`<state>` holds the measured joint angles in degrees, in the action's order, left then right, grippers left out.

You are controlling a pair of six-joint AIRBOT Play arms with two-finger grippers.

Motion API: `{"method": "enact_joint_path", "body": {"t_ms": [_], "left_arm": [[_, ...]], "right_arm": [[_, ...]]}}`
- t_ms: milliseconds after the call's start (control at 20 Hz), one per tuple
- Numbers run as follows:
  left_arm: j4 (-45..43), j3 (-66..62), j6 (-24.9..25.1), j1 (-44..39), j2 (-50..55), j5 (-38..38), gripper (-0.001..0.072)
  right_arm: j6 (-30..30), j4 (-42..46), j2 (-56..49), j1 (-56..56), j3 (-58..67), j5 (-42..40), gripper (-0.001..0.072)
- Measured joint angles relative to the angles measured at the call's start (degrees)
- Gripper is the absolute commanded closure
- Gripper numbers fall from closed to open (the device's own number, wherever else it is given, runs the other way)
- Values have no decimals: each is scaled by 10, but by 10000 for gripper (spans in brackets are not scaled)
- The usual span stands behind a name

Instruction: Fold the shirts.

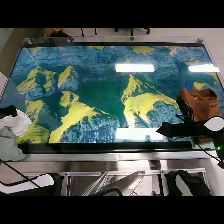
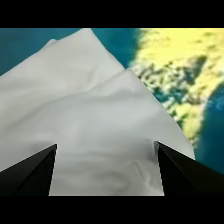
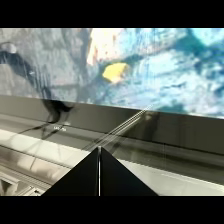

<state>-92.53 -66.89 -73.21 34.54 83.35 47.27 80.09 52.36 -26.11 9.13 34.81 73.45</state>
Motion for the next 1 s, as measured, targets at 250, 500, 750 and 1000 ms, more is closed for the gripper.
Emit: {"method": "enact_joint_path", "body": {"t_ms": [250,500,750,1000], "left_arm": [[-35,-54,2,-10,108,14,676],[-79,-99,-20,-29,150,80,690],[-42,-191,-47,-93,101,156,690],[68,-299,-57,-221,-1,229,688]], "right_arm": [[0,-1,0,0,0,-5,693],[0,-1,0,0,0,-6,693],[0,0,0,0,0,-6,693],[0,0,0,0,0,-7,693]]}}
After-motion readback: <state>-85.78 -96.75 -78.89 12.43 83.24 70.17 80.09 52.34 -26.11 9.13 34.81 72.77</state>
